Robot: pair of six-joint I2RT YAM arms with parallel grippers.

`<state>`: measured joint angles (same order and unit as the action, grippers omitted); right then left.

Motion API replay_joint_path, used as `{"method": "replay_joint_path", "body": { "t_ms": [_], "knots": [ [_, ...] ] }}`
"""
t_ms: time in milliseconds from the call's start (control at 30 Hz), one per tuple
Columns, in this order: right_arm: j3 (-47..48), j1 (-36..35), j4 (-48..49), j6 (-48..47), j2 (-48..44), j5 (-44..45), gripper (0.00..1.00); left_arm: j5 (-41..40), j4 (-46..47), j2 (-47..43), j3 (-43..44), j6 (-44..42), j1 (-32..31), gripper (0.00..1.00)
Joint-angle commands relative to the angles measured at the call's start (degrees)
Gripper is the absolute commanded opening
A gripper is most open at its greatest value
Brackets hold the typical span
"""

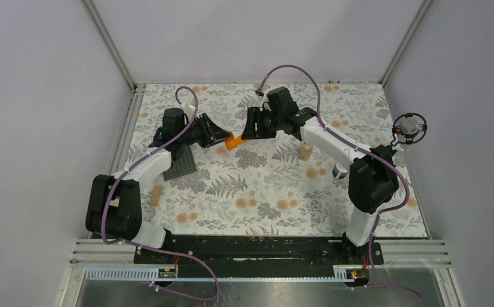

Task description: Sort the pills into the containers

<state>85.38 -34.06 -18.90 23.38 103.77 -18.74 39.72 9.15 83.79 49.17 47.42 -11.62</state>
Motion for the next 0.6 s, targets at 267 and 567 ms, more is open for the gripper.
{"method": "replay_joint_path", "body": {
  "t_ms": [267,567],
  "knots": [
    [-1.0,2.2,11.2,4.6,0.7,-19.0,0.52,1.6,3.5,-1.1,2.5,-0.6,0.2,0.0],
    [-2.0,2.2,11.2,3.7,1.6,-20.6,0.41,1.6,5.2,-1.0,2.4,0.8,0.3,0.0]
  ]
}}
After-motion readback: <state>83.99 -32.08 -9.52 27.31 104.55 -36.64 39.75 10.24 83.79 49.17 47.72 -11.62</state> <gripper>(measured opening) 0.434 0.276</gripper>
